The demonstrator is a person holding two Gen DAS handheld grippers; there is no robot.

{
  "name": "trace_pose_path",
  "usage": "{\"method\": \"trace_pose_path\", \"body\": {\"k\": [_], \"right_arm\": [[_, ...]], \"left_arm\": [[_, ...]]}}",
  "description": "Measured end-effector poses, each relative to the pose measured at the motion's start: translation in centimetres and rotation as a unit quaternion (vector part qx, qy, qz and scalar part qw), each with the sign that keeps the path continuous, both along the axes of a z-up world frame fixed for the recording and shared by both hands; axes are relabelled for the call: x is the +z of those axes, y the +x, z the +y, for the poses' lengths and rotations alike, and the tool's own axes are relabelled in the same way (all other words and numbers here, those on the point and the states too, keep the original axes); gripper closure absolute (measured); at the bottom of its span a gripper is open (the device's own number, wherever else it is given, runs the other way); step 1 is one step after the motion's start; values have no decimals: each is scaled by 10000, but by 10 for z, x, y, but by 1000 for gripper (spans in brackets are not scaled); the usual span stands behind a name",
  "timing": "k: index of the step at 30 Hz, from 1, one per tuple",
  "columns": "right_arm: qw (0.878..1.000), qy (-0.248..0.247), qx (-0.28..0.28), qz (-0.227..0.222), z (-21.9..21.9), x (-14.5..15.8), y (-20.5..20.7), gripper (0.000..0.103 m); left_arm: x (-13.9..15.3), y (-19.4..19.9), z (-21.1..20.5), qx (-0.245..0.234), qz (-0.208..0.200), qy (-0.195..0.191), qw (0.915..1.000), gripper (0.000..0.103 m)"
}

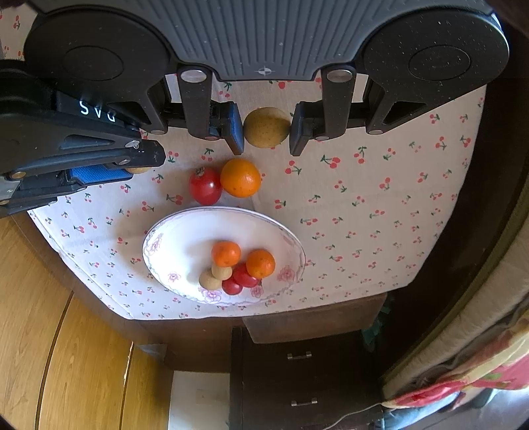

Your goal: Organize fruits

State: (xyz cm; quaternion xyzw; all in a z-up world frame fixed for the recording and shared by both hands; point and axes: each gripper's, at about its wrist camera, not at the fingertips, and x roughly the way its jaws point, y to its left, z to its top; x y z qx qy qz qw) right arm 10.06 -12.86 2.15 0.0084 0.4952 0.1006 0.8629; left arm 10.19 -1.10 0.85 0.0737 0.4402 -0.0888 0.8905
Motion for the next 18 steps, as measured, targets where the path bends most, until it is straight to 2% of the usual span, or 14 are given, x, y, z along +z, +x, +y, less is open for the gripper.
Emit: {"method": "trace_pose_path", "body": {"k": [18], "right_arm": [[9994, 186, -138, -255, -10, 16, 6, 77]], "left_arm": [[18, 7, -9, -32, -370, 116, 9992, 65]]}}
